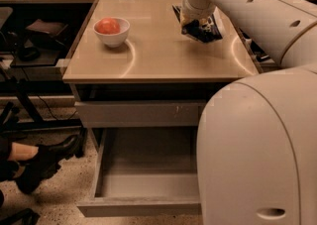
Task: Pick blue chip bag from middle drawer and place on counter
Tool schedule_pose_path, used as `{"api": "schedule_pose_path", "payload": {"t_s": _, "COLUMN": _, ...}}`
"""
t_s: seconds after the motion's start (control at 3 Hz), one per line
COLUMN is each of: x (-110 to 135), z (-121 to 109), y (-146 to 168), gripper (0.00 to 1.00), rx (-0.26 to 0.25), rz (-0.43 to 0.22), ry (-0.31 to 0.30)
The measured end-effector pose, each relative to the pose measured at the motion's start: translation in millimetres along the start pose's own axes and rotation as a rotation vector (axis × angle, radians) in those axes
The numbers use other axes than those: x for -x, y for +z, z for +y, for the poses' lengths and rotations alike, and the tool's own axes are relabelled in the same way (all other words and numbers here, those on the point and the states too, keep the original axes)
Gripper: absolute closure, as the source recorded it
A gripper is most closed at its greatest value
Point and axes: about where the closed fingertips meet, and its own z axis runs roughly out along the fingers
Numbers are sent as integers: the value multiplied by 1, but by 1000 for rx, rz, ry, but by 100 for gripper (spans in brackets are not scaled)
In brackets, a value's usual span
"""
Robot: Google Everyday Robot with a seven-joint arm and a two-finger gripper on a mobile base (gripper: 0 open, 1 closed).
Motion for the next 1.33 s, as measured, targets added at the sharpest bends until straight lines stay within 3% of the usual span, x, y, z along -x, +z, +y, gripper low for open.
{"api": "schedule_pose_path", "payload": {"t_s": 0.67, "x": 0, "z": 0, "y": 0, "gripper": 11, "rx": 0, "rz": 0, "ry": 0}}
{"api": "schedule_pose_path", "payload": {"t_s": 1.0, "x": 0, "z": 0, "y": 0, "gripper": 0, "rx": 0, "rz": 0, "ry": 0}}
{"api": "schedule_pose_path", "payload": {"t_s": 1.33, "x": 0, "z": 0, "y": 0, "gripper": 0, "rx": 0, "rz": 0, "ry": 0}}
